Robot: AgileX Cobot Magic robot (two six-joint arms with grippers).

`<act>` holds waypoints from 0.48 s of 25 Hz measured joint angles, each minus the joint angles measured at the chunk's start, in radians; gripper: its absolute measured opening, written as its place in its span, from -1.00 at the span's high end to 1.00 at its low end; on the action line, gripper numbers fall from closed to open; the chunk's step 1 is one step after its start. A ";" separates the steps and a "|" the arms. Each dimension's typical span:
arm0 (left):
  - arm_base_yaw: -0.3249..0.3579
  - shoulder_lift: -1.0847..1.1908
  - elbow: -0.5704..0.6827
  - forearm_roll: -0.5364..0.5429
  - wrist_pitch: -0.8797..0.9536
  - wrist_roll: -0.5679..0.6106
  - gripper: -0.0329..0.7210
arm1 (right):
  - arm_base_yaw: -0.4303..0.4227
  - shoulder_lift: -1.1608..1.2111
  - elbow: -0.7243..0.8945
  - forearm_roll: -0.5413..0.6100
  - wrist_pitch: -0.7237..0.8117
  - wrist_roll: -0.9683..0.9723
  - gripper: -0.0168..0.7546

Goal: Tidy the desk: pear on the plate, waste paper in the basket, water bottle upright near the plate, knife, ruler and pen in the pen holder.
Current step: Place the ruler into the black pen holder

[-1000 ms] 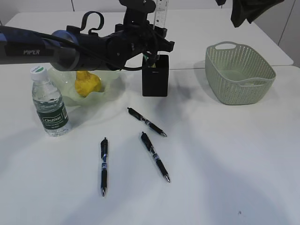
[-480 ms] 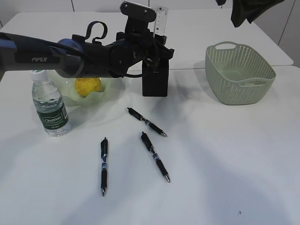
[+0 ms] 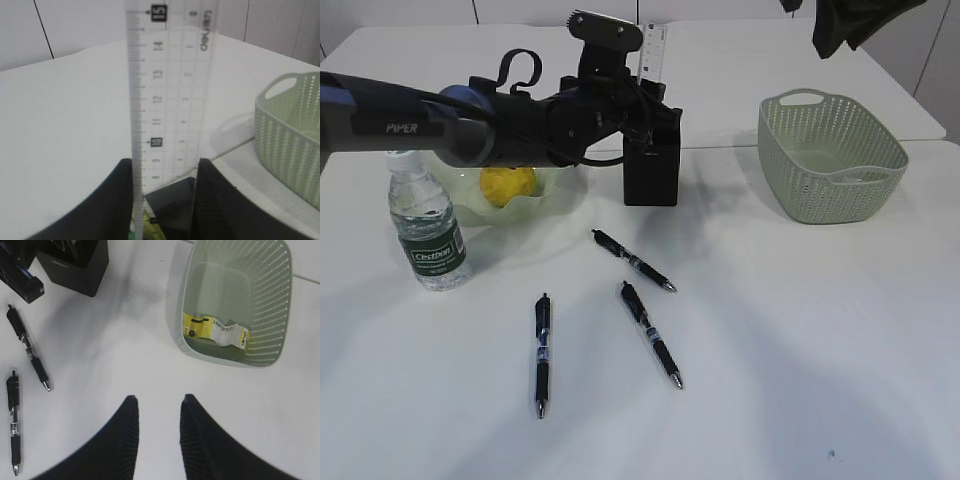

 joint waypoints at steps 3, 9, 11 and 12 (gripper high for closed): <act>0.002 0.000 0.000 -0.001 0.013 0.000 0.20 | 0.000 0.000 0.000 0.000 0.000 0.000 0.32; 0.002 0.000 0.000 -0.003 0.037 -0.002 0.20 | 0.000 0.000 0.000 0.000 0.000 0.000 0.32; 0.002 0.000 0.000 -0.004 0.037 -0.002 0.20 | 0.000 0.000 0.000 0.000 0.000 0.000 0.32; 0.002 0.000 0.000 -0.008 0.039 -0.002 0.20 | 0.000 0.000 0.000 0.000 0.000 0.000 0.32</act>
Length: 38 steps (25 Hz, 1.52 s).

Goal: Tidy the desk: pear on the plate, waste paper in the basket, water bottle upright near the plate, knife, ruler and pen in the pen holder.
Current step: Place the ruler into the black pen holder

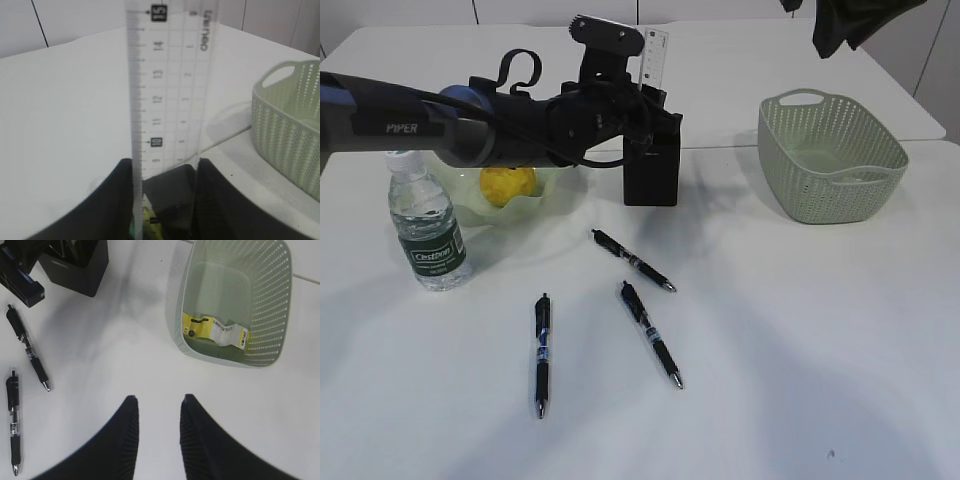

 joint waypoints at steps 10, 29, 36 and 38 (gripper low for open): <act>0.000 0.000 0.000 -0.004 0.048 0.000 0.20 | 0.000 0.000 0.000 0.000 -0.001 0.000 0.32; 0.000 0.000 0.000 -0.004 0.041 0.000 -0.03 | 0.000 0.000 0.000 0.000 -0.001 0.000 0.32; 0.000 0.000 0.000 -0.004 0.041 0.002 -0.15 | 0.000 0.000 0.000 0.000 -0.001 0.000 0.32; 0.000 0.000 0.000 -0.004 0.046 0.006 -0.15 | 0.000 0.000 0.000 0.000 -0.001 0.000 0.32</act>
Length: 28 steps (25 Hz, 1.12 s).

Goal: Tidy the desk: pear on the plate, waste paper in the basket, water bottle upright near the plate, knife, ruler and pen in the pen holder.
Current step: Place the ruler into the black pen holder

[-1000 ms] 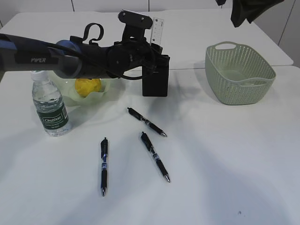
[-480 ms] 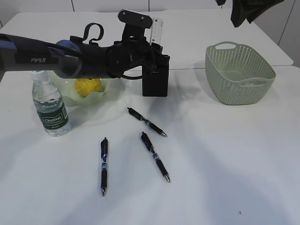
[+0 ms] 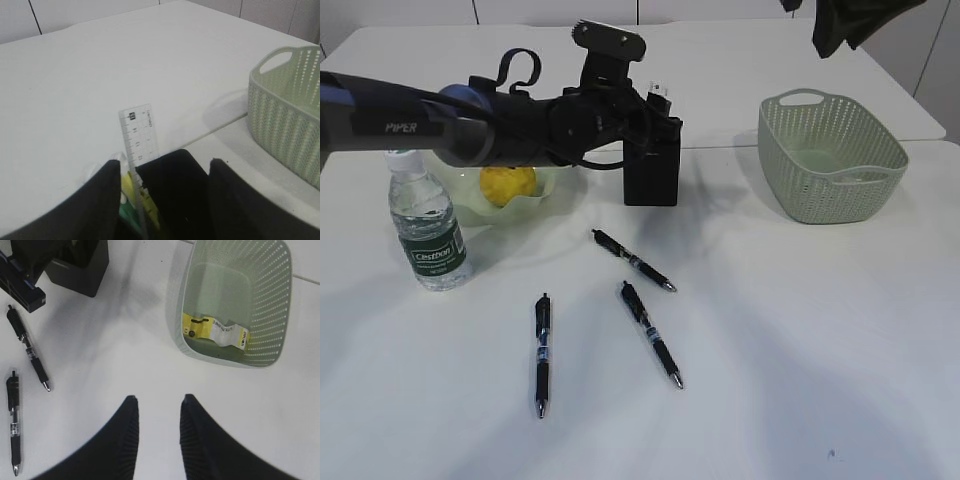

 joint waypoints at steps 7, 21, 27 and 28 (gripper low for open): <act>0.025 -0.050 0.000 0.000 0.089 0.025 -0.15 | 0.000 0.000 0.000 0.000 0.000 0.000 0.32; 0.097 -0.139 0.000 -0.043 0.249 0.032 -0.15 | 0.000 0.000 0.000 0.000 0.000 0.000 0.32; 0.142 -0.171 0.000 -0.237 0.324 0.033 -0.15 | 0.000 0.000 -0.004 0.000 0.004 0.000 0.32; 0.151 -0.178 0.000 -0.259 0.338 0.033 -0.15 | 0.000 0.000 -0.008 0.000 0.004 0.000 0.32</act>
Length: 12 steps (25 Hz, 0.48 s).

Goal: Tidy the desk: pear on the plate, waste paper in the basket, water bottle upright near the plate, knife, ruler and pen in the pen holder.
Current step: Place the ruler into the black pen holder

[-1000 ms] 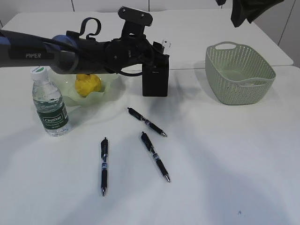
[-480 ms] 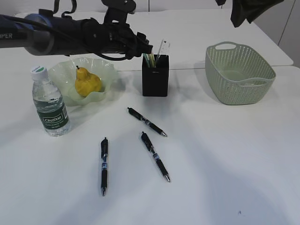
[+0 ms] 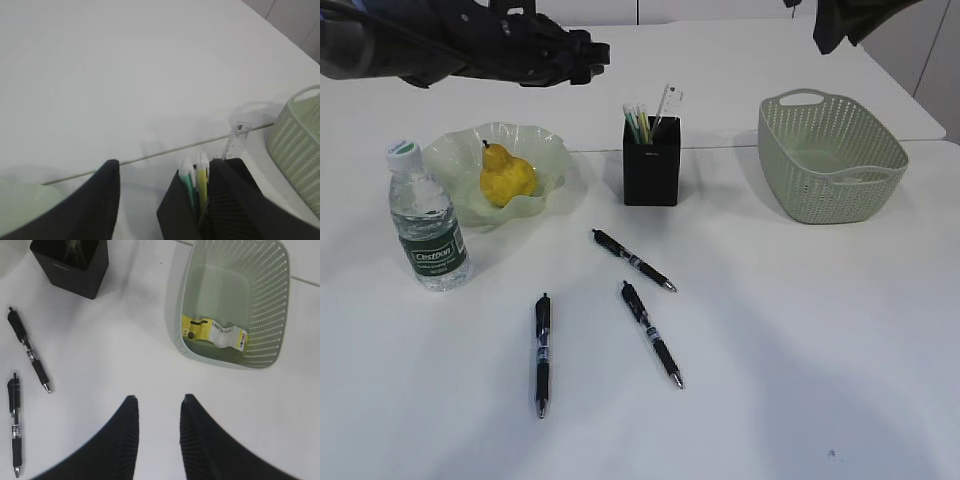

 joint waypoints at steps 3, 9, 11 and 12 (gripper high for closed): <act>0.019 -0.018 0.000 -0.041 0.033 0.000 -0.15 | 0.000 0.000 -0.024 0.000 0.002 0.000 0.32; 0.026 -0.063 0.000 0.037 0.073 0.000 -0.15 | 0.000 0.000 -0.064 0.025 0.002 0.000 0.32; 0.026 -0.074 0.000 0.100 0.106 0.000 -0.15 | 0.000 0.000 -0.064 0.048 0.002 0.000 0.32; 0.026 -0.081 0.000 0.133 0.132 0.000 -0.15 | 0.000 0.000 -0.064 0.059 0.002 0.000 0.32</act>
